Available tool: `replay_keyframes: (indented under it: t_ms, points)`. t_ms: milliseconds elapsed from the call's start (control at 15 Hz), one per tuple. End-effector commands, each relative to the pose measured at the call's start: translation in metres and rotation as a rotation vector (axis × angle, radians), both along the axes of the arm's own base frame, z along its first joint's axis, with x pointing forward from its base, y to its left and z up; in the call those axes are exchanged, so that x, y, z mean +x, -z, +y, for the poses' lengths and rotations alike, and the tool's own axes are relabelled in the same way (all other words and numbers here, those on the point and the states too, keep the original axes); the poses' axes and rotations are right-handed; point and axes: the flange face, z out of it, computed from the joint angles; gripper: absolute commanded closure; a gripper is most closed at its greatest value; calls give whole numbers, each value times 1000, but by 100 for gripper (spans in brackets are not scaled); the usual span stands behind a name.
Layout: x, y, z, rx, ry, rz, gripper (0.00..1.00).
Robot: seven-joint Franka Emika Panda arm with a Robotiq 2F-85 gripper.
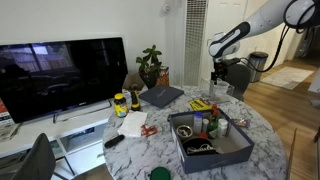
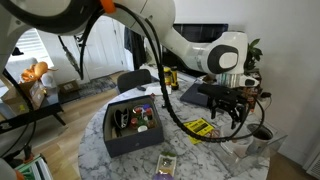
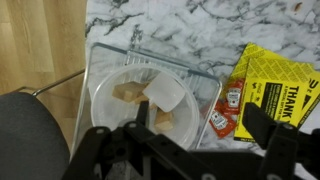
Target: Remove the cup from the transparent box to the right
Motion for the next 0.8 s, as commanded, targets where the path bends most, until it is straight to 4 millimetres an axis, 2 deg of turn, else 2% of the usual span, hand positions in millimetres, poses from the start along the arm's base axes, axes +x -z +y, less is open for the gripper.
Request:
replay_keyframes:
  t_ms: [0, 133, 333, 533, 600, 733]
  points:
    - [9, 8, -10, -2, -7, 9, 32]
    - [10, 14, -15, -5, 3, 13, 48]
    - [12, 26, -18, -9, 5, 25, 62]
    - [13, 35, -18, -8, 2, 38, 95]
    - [13, 37, -18, -7, 1, 41, 99]
    - [14, 37, -16, -6, -3, 40, 100]
